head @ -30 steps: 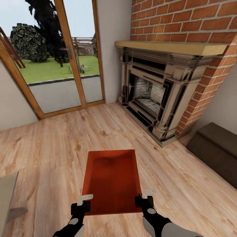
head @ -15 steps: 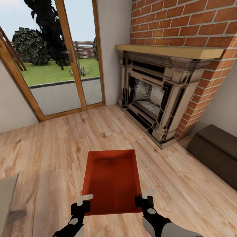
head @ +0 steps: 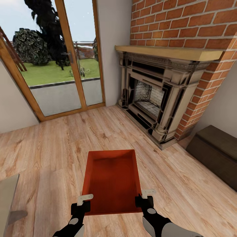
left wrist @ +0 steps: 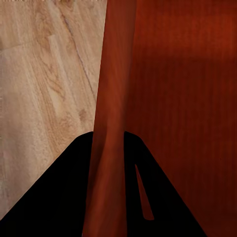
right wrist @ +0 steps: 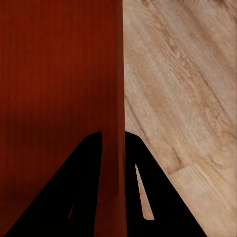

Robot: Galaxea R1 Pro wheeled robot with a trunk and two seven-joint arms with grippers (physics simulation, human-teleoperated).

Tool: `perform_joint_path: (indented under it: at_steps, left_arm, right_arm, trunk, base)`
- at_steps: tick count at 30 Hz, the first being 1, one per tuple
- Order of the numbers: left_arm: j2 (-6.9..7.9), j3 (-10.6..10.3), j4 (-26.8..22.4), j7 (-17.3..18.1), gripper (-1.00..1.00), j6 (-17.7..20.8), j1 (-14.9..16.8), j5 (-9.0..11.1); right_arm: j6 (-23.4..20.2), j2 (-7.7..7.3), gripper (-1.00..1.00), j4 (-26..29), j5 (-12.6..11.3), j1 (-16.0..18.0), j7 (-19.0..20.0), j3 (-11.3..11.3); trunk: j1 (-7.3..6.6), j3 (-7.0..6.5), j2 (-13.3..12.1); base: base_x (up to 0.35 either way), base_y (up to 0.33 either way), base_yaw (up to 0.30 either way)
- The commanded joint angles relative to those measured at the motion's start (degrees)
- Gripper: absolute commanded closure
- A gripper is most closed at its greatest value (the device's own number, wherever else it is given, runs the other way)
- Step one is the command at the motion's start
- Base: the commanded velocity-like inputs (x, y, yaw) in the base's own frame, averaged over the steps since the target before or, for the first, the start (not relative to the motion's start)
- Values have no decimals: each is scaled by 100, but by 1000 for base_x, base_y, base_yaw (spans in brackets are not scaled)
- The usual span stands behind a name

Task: Move the two storage containers from the living room to the garage. In the garage, place one container on the floor and stack the other container on top of it (either order is fine).

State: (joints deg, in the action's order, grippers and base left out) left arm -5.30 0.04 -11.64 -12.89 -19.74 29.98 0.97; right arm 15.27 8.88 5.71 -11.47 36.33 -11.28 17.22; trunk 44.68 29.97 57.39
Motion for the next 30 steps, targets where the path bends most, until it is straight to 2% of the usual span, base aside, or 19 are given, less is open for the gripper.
perform_joint_path:
  at_steps: [1, 30]
  left_arm:
    - [-6, 146, -35, 32, 100, 13, 8, -119]
    - [-6, 145, -37, 23, 100, 13, 8, -115]
  right_arm:
    - [20, 3, 100, -17, -101, -1, 12, -16]
    - [12, 0, 100, -15, -108, -2, 12, -16]
  trunk:
    - [-22, -13, -38]
    - [-659, -534, -1201]
  base:
    - [0, 0, 0]
    - [0, 0, 0]
